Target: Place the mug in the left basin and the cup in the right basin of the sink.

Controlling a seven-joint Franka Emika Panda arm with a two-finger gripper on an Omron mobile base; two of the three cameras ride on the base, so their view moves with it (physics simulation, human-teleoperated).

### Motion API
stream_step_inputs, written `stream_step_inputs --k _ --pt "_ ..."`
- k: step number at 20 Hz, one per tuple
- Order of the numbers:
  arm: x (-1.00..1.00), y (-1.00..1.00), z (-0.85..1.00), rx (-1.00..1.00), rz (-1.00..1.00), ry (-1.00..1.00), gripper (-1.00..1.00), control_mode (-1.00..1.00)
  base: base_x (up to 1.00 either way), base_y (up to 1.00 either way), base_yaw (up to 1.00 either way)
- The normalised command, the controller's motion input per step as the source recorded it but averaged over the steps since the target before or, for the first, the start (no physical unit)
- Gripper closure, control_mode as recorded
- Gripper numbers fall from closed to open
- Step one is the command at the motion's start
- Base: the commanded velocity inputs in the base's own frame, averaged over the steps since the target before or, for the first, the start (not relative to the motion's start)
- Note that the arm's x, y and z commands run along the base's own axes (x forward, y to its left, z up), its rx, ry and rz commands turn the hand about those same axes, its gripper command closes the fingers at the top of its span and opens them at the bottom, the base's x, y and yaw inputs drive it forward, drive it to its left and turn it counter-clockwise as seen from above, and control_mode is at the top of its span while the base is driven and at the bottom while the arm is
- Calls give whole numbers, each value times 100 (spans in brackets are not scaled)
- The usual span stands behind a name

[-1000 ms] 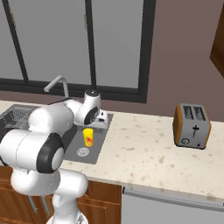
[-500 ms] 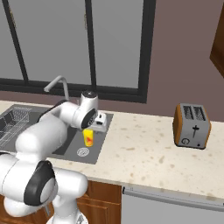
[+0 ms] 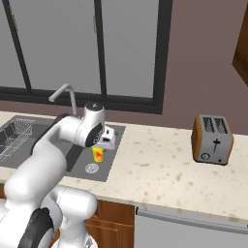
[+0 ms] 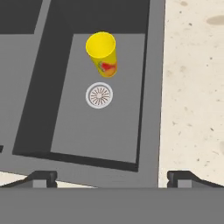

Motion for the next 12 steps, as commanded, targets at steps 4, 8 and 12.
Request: stream_step_inputs --k 4,8,12 --pt "-44 -5 19 0 0 0 -100 -100 0 0 0" --pt "-35 -5 23 0 0 0 -100 -100 0 0 0" --pt "-31 -14 30 0 0 0 -100 -100 0 0 0"
